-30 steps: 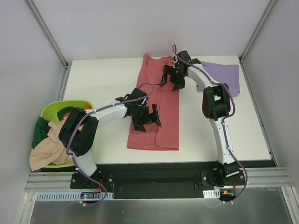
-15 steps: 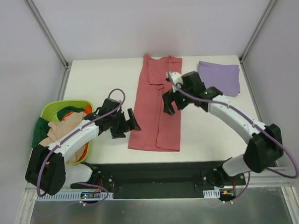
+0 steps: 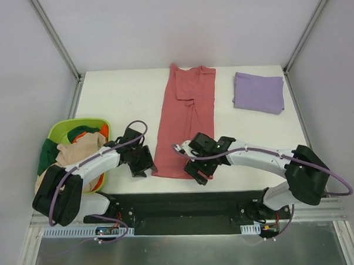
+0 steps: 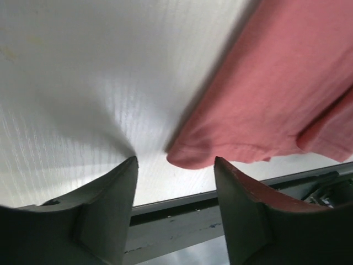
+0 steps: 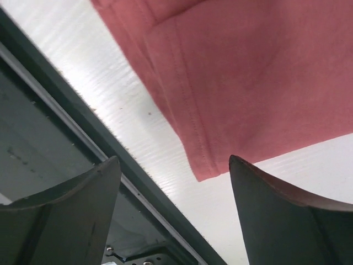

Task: Fold and stack the t-shirts
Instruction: Grab the bottom of the folded rectangular tshirt with both arms, then fold the folded rectangular tshirt in 1/3 of the way

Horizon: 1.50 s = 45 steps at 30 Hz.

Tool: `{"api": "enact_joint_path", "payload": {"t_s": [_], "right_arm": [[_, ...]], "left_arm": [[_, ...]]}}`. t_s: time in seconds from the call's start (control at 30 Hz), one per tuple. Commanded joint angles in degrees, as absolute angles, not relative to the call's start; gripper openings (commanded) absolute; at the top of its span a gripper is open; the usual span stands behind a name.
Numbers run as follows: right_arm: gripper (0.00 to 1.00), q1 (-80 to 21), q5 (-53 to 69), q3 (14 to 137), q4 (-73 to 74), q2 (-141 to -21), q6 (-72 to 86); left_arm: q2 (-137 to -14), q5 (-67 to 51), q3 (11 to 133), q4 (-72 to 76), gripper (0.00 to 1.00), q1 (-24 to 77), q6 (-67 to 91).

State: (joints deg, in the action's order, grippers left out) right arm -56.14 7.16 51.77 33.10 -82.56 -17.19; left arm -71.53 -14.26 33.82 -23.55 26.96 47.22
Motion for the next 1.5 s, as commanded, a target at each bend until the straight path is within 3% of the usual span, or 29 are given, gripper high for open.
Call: {"api": "enact_joint_path", "payload": {"t_s": [0.0, 0.1, 0.2, 0.33, 0.5, 0.57, 0.7, 0.83, 1.2, 1.47], "right_arm": [[0.78, -56.34, 3.34, 51.94, 32.35, -85.16, -16.17], [0.7, -56.34, 2.82, 52.12, 31.55, -87.62, -16.7], [0.56, -56.42, 4.04, 53.52, 32.34, -90.34, -16.61], [0.54, -56.69, 3.43, 54.23, 34.1, -93.16, -14.95], [0.43, -57.74, 1.24, 54.4, 34.8, -94.57, -12.31], [0.37, -58.44, 0.35, 54.4, 34.63, -95.01, -11.08], [0.22, -60.64, -2.37, 53.53, 34.36, -94.05, -9.32], [0.01, -65.11, -0.62, 52.47, 34.98, -90.1, -8.18], [0.01, -72.16, 10.2, 54.05, 38.75, -78.49, -6.41], [0.01, -70.4, 6.06, 57.31, 44.03, -78.66, -10.28]], "left_arm": [[-76.28, -12.92, 35.24, -22.33, 0.49, 27.07, 48.34], [-78.13, -13.27, 35.51, -22.15, 0.43, 27.07, 48.51], [-78.84, -13.45, 35.25, -21.62, 0.4, 27.25, 48.78], [-80.42, -13.1, 34.54, -21.01, 0.36, 27.86, 50.27], [-81.74, -11.96, 34.1, -20.48, 0.14, 28.74, 51.76], [-81.74, -11.6, 34.19, -20.48, 0.0, 28.83, 51.77], [-79.73, -13.79, 33.14, -20.65, 0.0, 28.74, 52.12], [-71.74, -14.15, 29.72, -23.9, 0.0, 28.74, 52.65], [-44.83, -21.18, 27.15, -34.89, 0.0, 28.74, 51.86], [-52.36, -18.98, 40.24, -34.89, 0.0, 28.74, 47.47]]}}
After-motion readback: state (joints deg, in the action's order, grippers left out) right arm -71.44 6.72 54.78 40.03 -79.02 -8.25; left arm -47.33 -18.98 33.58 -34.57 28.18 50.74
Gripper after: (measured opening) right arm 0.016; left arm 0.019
